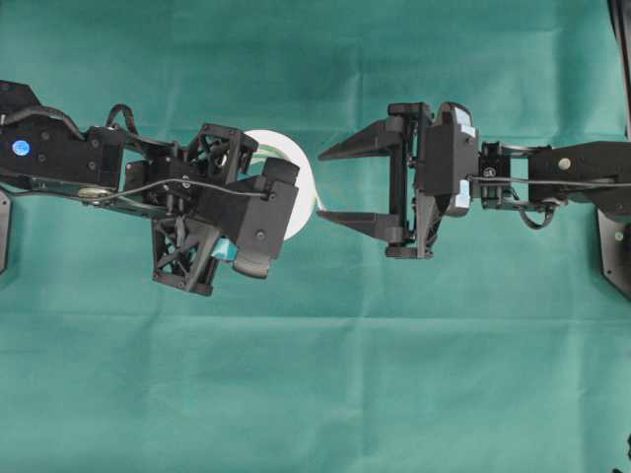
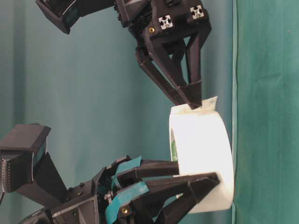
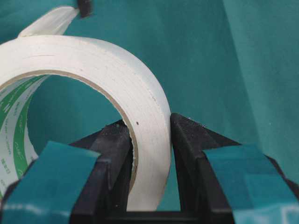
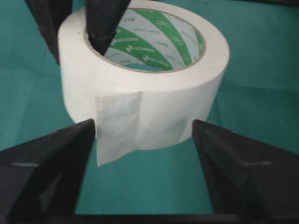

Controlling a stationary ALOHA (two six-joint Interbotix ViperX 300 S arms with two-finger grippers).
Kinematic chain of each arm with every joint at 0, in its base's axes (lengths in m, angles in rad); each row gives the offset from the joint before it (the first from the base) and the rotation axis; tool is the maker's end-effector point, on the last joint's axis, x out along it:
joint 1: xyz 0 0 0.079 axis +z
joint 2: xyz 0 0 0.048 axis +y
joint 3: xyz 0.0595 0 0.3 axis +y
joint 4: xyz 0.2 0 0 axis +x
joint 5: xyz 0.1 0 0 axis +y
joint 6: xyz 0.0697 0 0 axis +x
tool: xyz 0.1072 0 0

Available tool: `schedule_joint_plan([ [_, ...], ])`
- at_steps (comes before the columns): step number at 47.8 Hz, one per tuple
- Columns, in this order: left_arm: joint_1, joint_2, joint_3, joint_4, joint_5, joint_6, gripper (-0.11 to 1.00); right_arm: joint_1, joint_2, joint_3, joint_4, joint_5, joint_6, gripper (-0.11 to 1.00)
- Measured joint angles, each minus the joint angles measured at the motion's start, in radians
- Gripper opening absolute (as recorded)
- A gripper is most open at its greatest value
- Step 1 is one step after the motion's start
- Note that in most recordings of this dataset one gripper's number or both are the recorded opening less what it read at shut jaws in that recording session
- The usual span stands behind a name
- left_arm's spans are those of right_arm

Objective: Peel off the duct tape with your right arm.
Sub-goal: 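Move the right gripper toward the tape's free end, then close the right gripper on the tape's free end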

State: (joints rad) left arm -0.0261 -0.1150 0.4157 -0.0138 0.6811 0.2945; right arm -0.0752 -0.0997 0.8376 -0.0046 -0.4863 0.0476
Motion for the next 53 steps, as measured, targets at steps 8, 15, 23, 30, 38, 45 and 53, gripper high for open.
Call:
schedule_joint_plan([
  [8,0.002,0.000,0.000,0.003,0.000,0.000,0.22,0.002,0.002,0.002,0.000,-0.002,0.000,-0.03],
  [15,-0.003,0.000,0.000,0.000,0.000,0.000,0.22,-0.005,0.002,0.000,0.003,-0.002,-0.002,-0.09],
  [23,-0.005,0.000,0.000,0.002,0.002,0.000,0.22,-0.003,0.002,0.000,0.003,-0.002,-0.002,-0.09],
  [30,-0.008,0.000,0.000,0.002,0.000,0.000,0.22,-0.003,0.000,0.000,0.003,0.000,0.000,-0.09],
  [38,-0.008,0.000,0.000,0.002,0.002,0.000,0.22,-0.003,0.000,-0.002,0.003,-0.002,0.000,-0.09],
  [45,-0.009,0.000,0.000,0.002,0.002,0.000,0.22,-0.002,0.002,-0.002,0.003,0.000,0.000,-0.09],
  [53,-0.008,0.000,0.000,0.002,0.000,0.000,0.22,-0.002,0.000,-0.002,0.003,0.000,0.000,-0.09],
])
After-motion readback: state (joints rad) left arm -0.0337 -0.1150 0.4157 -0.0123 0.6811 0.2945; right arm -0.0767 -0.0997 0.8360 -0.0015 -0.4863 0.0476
